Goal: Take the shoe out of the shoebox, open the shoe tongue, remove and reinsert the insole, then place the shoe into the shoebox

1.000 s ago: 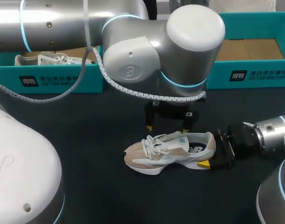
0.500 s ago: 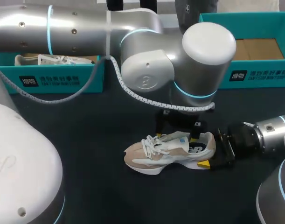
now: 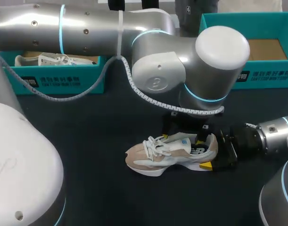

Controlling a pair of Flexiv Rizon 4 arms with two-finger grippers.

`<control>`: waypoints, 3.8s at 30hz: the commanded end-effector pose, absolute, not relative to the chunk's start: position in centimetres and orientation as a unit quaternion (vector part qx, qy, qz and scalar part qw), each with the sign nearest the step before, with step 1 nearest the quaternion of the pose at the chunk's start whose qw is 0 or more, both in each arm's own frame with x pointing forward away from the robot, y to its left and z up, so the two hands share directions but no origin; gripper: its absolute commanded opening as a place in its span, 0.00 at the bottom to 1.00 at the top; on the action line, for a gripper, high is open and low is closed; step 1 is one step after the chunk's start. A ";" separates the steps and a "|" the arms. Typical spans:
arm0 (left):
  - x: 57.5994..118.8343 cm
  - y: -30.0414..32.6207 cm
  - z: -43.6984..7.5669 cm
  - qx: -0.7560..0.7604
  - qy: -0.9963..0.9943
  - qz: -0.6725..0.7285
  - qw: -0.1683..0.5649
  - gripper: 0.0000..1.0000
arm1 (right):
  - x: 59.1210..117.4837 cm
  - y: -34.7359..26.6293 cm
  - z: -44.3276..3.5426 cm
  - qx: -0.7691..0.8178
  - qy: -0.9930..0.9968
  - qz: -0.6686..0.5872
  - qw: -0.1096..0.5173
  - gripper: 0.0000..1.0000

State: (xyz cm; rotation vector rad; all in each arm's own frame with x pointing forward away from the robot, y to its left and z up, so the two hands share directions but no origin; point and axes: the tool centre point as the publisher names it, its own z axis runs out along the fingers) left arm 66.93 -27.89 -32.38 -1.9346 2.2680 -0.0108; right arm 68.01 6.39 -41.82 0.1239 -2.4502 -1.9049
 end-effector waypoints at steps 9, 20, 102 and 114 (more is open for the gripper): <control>66.5 -29.2 -33.6 -0.736 0.664 0.020 0.130 1.00 | 67.9 6.7 -42.2 0.039 -0.790 -0.612 0.017 0.00; 66.0 -28.5 -35.9 -0.762 0.631 0.017 0.143 1.00 | 67.9 6.7 -42.2 0.039 -0.790 -0.612 0.017 0.00; 63.6 -16.8 -31.5 -0.899 0.413 0.036 0.141 0.00 | 67.9 6.7 -42.2 0.039 -0.790 -0.612 0.017 0.00; 63.6 -16.0 -34.1 -0.913 0.385 0.055 0.121 0.00 | 67.9 6.7 -42.2 0.039 -0.790 -0.612 0.017 0.00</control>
